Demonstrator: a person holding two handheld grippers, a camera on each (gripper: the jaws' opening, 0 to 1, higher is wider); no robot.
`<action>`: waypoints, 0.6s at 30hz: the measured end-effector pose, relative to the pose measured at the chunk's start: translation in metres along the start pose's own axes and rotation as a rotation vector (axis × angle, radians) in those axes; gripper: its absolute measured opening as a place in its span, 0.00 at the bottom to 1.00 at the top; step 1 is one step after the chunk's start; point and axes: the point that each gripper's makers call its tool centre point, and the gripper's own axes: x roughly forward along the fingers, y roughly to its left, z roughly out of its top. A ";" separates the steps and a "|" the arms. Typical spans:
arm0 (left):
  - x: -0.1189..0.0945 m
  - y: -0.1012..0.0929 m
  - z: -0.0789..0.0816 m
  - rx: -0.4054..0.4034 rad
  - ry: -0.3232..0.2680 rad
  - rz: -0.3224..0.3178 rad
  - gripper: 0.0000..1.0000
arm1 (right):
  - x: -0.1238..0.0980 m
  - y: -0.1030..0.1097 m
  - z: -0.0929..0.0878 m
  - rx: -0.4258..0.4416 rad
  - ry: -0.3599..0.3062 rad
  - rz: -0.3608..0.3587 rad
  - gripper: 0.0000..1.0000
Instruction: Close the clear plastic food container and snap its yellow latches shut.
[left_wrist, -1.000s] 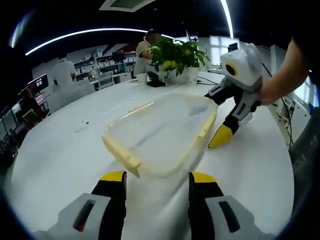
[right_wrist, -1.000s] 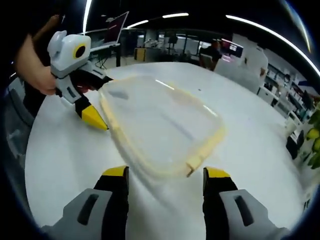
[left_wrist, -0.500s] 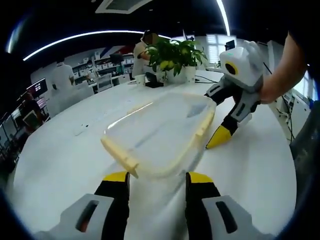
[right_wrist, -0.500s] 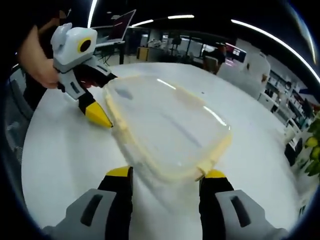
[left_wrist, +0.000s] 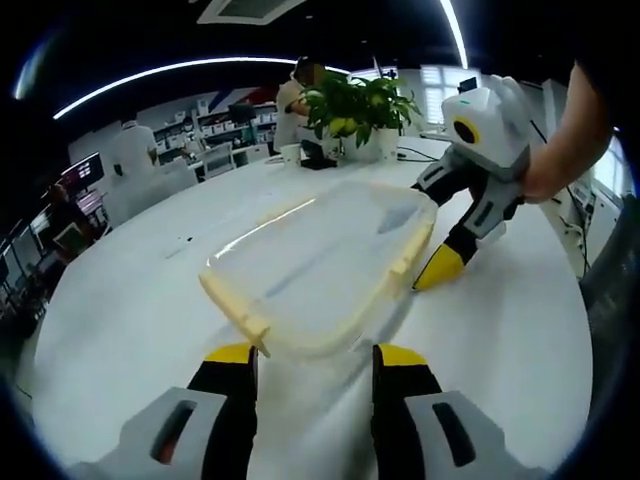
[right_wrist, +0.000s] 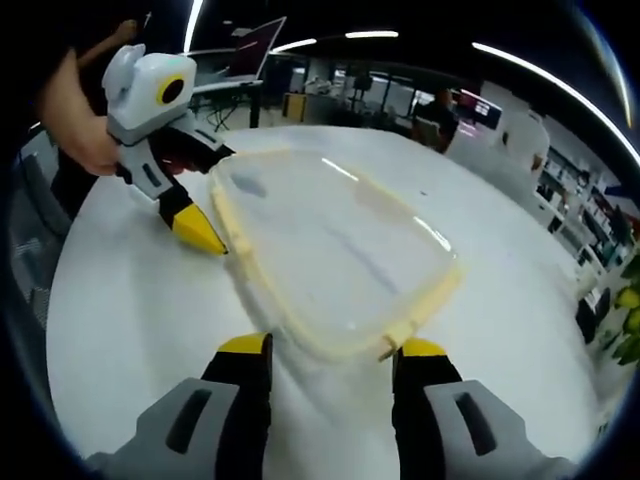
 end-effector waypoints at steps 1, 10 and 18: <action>-0.002 0.001 -0.002 -0.001 0.001 0.003 0.39 | 0.001 0.002 0.001 -0.008 0.002 0.005 0.44; -0.022 0.011 -0.017 -0.024 0.015 0.035 0.39 | 0.009 0.023 0.012 -0.048 0.002 0.051 0.42; -0.033 0.020 -0.025 -0.043 0.024 0.064 0.39 | 0.018 0.031 0.021 -0.070 0.008 0.075 0.41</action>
